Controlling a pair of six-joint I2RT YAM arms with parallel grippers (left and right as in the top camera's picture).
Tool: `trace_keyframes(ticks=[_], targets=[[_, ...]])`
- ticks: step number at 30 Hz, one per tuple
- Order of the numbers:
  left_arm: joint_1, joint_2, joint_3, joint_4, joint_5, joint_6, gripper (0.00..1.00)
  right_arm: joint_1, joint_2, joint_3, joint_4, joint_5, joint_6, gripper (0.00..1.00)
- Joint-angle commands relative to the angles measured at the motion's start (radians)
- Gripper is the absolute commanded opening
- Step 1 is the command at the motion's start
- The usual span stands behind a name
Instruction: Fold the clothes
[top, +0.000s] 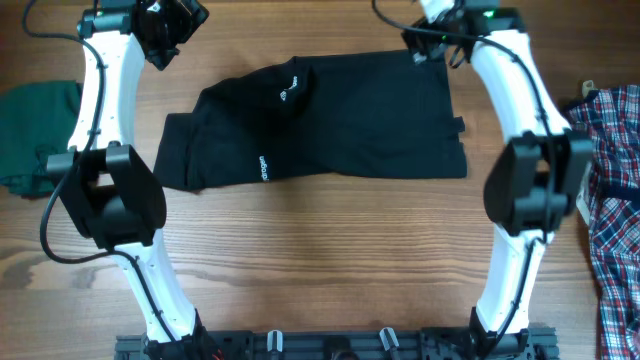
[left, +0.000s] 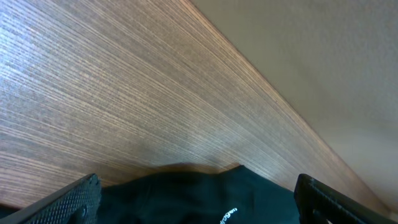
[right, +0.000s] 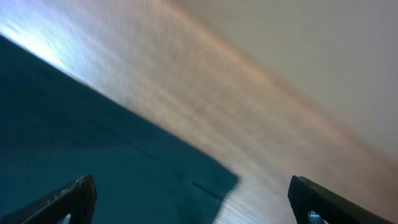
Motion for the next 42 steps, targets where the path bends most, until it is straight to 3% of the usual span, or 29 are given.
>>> trace_keyframes(ticks=[1,9,29,31,32,36,39,42], targets=[[0.005,0.0,0.005,-0.001,0.016,-0.006,1.0,0.0,0.079,0.001,0.073,-0.013,0.023,1.0],[0.005,0.0,0.005,-0.001,0.016,-0.006,1.0,-0.002,0.189,0.0,0.086,-0.032,0.031,1.0],[0.005,0.0,0.005,-0.001,0.016,-0.006,1.0,-0.034,0.266,-0.004,0.123,-0.05,0.101,1.0],[0.005,0.0,0.005,-0.001,0.016,-0.006,1.0,-0.034,0.258,-0.004,0.129,-0.05,0.101,0.94],[0.005,0.0,0.005,-0.001,0.016,-0.006,1.0,-0.034,0.246,-0.004,0.128,-0.05,0.101,0.87],[0.005,0.0,0.005,-0.001,0.016,-0.006,1.0,-0.034,0.209,-0.003,0.132,-0.049,0.098,0.79],[0.005,0.0,0.005,-0.001,0.016,-0.006,1.0,-0.034,0.179,-0.003,0.13,-0.05,0.099,0.68],[0.005,0.0,0.005,-0.001,0.016,-0.006,1.0,-0.034,0.148,-0.003,0.131,-0.041,0.098,0.64]])
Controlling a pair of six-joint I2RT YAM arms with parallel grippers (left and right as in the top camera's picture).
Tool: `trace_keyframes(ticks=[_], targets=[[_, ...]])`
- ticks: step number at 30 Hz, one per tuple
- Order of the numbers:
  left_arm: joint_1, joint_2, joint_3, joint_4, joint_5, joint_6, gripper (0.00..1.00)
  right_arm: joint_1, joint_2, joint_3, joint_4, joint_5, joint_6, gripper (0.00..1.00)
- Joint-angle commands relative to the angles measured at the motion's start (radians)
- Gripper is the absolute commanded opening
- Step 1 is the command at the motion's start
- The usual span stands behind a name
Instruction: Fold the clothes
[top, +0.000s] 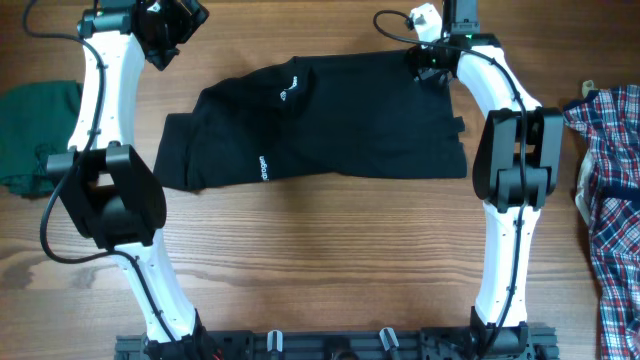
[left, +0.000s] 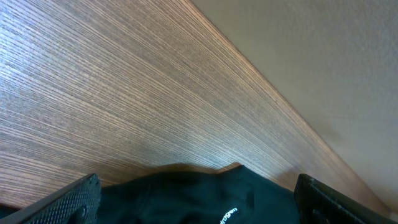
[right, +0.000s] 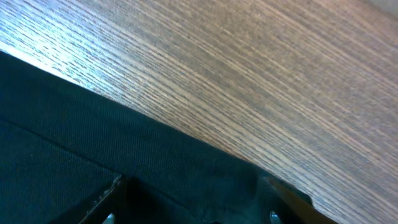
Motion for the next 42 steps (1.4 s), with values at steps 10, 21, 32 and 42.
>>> trace_keyframes(ticks=[10,21,32,42], targets=[[0.005,0.0,0.005,-0.001,0.016,-0.006,1.0,-0.011,-0.051,0.001,0.027,0.106,0.004,1.0],[0.005,0.0,0.005,-0.001,0.016,-0.006,1.0,-0.013,-0.005,-0.014,-0.045,0.027,0.035,0.96],[0.005,0.0,0.005,-0.001,0.016,-0.006,1.0,-0.018,0.047,-0.014,0.014,0.027,0.03,1.0],[0.005,0.0,0.005,-0.001,0.016,-0.006,1.0,-0.034,0.047,-0.014,-0.099,0.027,0.16,0.86]])
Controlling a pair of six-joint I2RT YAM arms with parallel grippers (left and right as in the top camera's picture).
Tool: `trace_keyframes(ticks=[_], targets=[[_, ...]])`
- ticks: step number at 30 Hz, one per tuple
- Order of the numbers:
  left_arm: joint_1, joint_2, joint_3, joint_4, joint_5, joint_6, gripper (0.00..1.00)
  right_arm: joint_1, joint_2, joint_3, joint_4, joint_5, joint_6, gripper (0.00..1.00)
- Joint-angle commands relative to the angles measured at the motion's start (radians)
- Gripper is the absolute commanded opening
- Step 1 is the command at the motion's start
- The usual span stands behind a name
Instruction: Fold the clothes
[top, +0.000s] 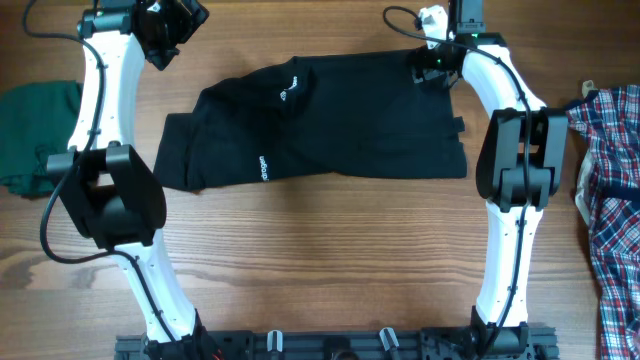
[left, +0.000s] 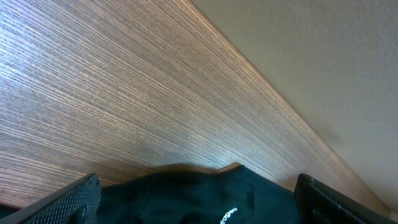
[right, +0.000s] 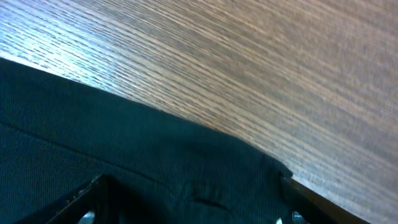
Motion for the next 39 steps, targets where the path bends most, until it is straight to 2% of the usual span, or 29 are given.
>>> trace_keyframes(ticks=[1,4,6,13,15,16,18,20,28,30,33,39], targets=[[0.005,0.0,0.005,-0.001,0.016,-0.006,1.0,-0.014,0.042,-0.019,-0.046,0.01,0.066,0.86],[0.005,0.0,0.005,-0.001,0.016,-0.006,1.0,-0.015,0.042,-0.019,-0.046,0.004,0.063,0.85],[0.005,0.0,0.005,-0.001,0.016,-0.006,1.0,-0.015,0.042,-0.019,-0.03,0.004,0.063,0.77],[0.005,0.0,0.005,-0.001,0.016,-0.006,1.0,-0.016,0.042,-0.019,0.047,0.004,0.063,0.62],[0.005,0.0,0.005,-0.001,0.016,-0.006,1.0,-0.016,0.042,-0.019,0.071,0.004,0.063,0.55],[0.005,0.0,0.005,-0.001,0.016,-0.006,1.0,-0.016,0.042,-0.019,0.077,0.004,0.062,0.49],[0.005,0.0,0.005,-0.001,0.016,-0.006,1.0,-0.016,0.042,-0.019,0.088,0.004,0.063,0.3],[0.005,0.0,0.005,-0.001,0.016,-0.006,1.0,-0.016,0.041,-0.019,0.087,0.004,0.063,0.04],[0.005,0.0,0.005,-0.001,0.016,-0.006,1.0,-0.016,-0.039,-0.019,0.092,0.003,0.064,0.04],[0.005,0.0,0.005,-0.001,0.016,-0.006,1.0,-0.016,-0.079,-0.019,0.087,-0.07,0.064,0.04],[0.005,0.0,0.005,-0.001,0.016,-0.006,1.0,-0.016,-0.103,-0.019,0.08,-0.08,0.064,0.04],[0.005,0.0,0.005,-0.001,0.016,-0.006,1.0,-0.016,-0.13,-0.019,-0.017,-0.08,0.064,0.04]])
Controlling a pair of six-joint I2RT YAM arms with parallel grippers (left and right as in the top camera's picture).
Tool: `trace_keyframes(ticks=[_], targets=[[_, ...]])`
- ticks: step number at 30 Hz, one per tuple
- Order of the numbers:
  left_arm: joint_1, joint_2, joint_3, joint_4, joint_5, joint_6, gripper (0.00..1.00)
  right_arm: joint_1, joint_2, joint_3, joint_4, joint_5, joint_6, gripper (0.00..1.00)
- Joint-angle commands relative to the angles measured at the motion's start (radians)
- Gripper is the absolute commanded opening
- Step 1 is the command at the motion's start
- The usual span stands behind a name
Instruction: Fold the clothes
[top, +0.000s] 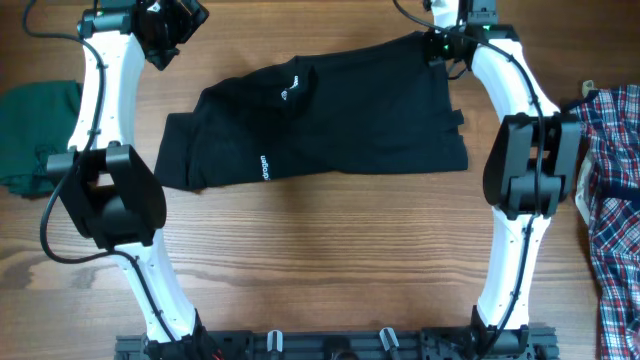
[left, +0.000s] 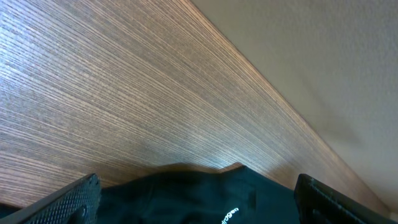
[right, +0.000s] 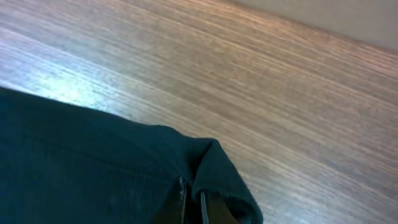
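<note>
Black shorts (top: 330, 120) with small white print lie spread across the far half of the table. My right gripper (top: 437, 42) is at their far right corner and is shut on the cloth, which bunches in a fold around the fingers (right: 193, 202). My left gripper (top: 170, 35) hovers open beyond the shorts' far left edge (left: 186, 186), its two fingertips (left: 68, 199) wide apart above the cloth.
A dark green garment (top: 30, 130) lies at the left edge of the table. A red plaid garment (top: 610, 180) lies at the right edge. The table's far edge (left: 280, 106) runs just beyond both grippers.
My right gripper was open with its fingers over the shorts' far right corner; now it is shut on that corner, and the cloth edge there has lifted into a fold. The left arm is unchanged.
My right gripper was open above the far right corner of the shorts, then lower with fingers astride the hem, then spread over the corner. Now it grips the corner. My left gripper stayed open over the far left edge throughout.
</note>
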Motion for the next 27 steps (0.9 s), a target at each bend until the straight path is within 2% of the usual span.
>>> trace_keyframes(ticks=[1,11,17,27], targets=[[0.005,0.0,0.005,-0.001,0.016,-0.006,1.0,-0.009,-0.035,-0.008,-0.055,-0.014,0.001,0.04],[0.005,0.0,0.005,0.0,0.016,-0.006,1.0,-0.009,-0.037,-0.008,-0.181,-0.014,0.0,0.04],[0.005,0.0,0.005,-0.001,0.016,-0.006,1.0,-0.008,-0.077,-0.008,-0.175,-0.089,0.002,0.04],[0.005,0.0,0.005,0.0,0.008,-0.006,1.0,0.004,-0.097,-0.008,-0.156,-0.089,0.003,0.04]])
